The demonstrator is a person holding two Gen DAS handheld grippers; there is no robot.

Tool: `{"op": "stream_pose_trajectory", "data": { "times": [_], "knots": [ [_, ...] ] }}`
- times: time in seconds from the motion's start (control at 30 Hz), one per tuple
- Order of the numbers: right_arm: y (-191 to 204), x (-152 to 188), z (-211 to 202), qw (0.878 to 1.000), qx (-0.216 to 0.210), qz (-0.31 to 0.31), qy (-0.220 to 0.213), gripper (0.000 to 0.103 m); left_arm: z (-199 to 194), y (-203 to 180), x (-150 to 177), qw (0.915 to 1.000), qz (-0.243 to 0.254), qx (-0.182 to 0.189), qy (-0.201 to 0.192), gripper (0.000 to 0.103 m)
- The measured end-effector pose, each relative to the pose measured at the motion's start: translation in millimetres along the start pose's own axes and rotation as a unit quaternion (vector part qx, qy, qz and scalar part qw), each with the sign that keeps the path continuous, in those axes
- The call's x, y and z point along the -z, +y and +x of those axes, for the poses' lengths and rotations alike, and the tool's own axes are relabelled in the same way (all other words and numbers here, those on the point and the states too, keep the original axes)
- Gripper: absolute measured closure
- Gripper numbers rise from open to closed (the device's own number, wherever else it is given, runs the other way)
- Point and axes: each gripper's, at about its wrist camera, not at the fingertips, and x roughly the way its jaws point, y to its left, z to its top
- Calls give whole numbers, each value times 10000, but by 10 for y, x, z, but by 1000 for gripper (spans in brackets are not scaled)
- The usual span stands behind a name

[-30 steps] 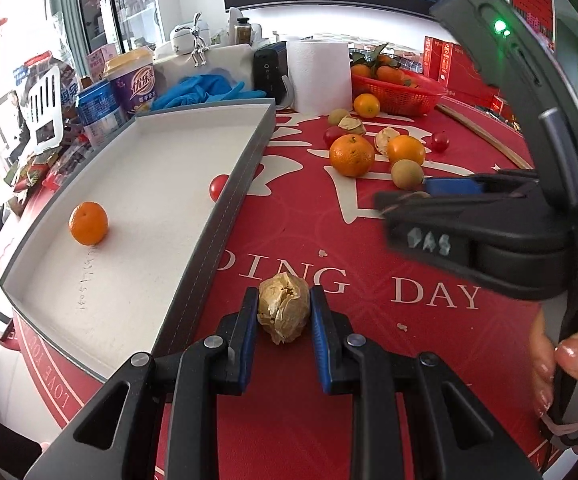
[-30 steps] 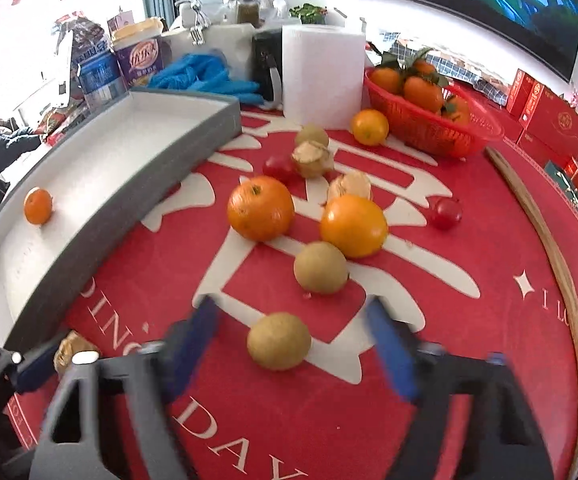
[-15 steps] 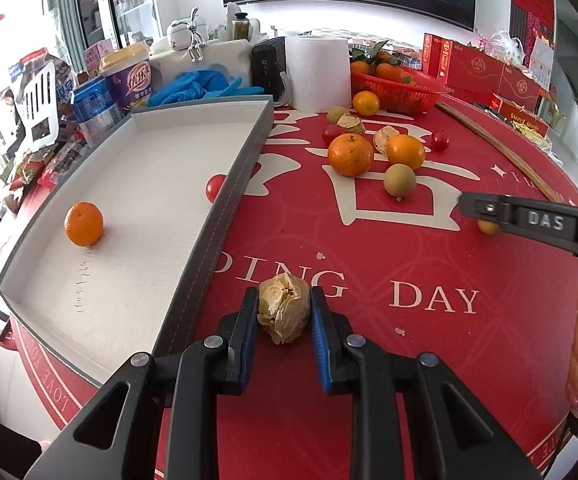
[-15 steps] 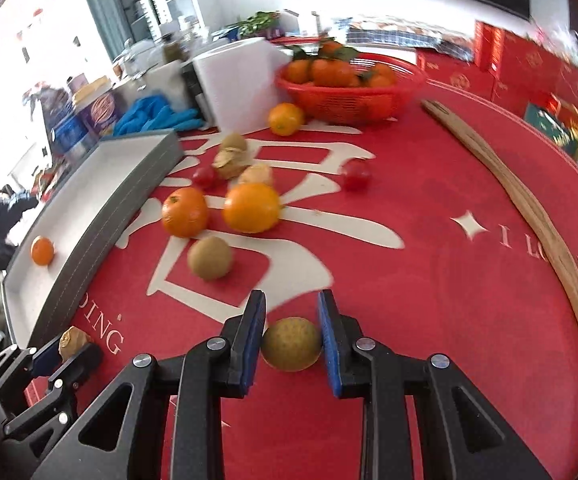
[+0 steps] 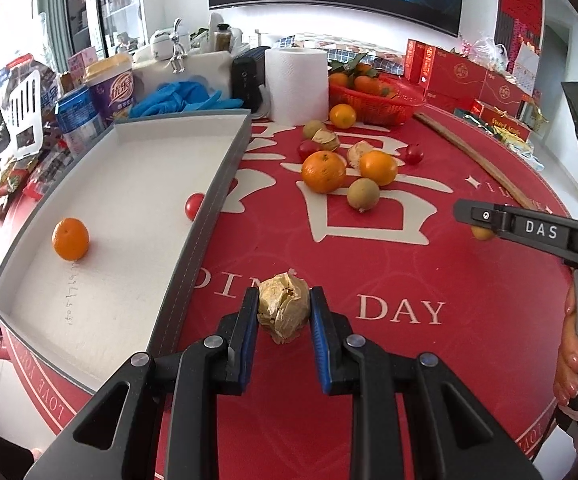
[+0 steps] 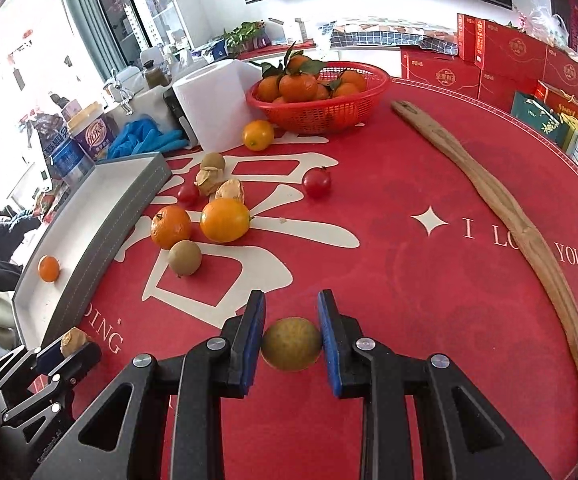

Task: Organize fruits
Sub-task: 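Carry the husked fruit and kiwi with both grippers over the white tray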

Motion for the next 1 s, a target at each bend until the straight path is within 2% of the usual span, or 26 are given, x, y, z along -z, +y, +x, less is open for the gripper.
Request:
{"op": "stream_pose_trajectory", "data": {
  "times": [0.53,0.8,1.0],
  "knots": [
    [-84,7,-64,9998,88,160,12,74,-206,253,-206,9989,-213,34,-405,76],
    [192,-117,-52,9999,-72,-93,1,74,-284,663,-316,9962,-551,-248,-627,76],
    [540,-260,23,9988,-335,-358,39,74,-231,1011,-353,9935,-803,-514,-626,76]
  ]
}}
